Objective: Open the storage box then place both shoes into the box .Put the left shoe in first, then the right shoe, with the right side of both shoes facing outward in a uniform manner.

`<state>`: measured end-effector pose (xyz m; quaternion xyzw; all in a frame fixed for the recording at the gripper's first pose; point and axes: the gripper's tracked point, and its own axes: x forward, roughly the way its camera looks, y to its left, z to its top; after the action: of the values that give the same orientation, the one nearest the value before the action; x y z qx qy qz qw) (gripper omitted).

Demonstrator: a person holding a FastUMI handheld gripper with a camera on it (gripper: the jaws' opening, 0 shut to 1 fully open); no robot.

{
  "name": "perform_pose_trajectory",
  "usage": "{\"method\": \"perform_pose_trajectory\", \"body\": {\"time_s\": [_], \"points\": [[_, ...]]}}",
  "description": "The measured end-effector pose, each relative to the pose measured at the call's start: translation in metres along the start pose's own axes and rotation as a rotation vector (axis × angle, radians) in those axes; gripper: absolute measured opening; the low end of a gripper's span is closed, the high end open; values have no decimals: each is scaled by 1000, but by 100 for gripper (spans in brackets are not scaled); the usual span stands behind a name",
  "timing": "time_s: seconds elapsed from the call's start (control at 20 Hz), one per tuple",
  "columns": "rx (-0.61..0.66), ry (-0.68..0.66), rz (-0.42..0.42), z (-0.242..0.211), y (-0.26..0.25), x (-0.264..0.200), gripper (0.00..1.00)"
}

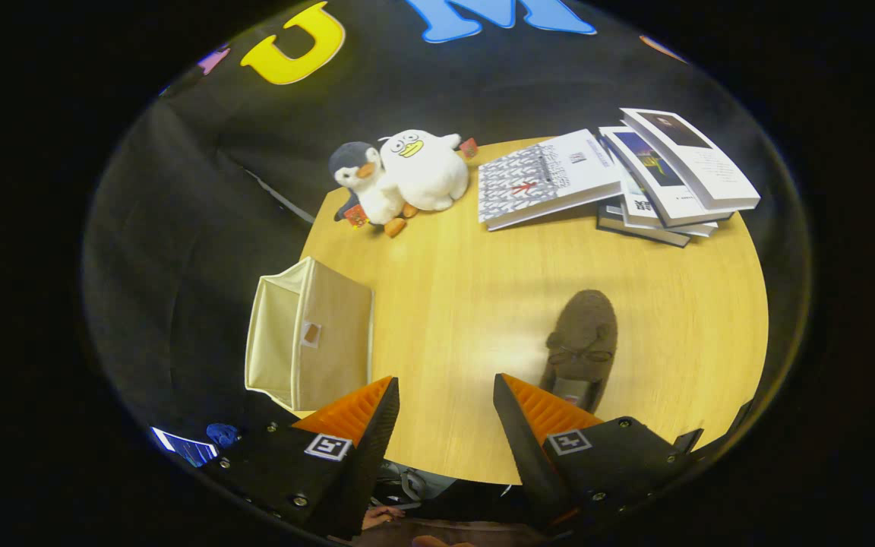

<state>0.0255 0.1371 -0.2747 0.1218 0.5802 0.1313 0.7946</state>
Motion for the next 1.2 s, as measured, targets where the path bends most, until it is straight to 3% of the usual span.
{"method": "perform_pose_trajectory", "body": {"time_s": [0.5,1.2], "points": [[53,103,-158,-36,-123,16,79],[100,224,-186,-54,-173,86,79]]}}
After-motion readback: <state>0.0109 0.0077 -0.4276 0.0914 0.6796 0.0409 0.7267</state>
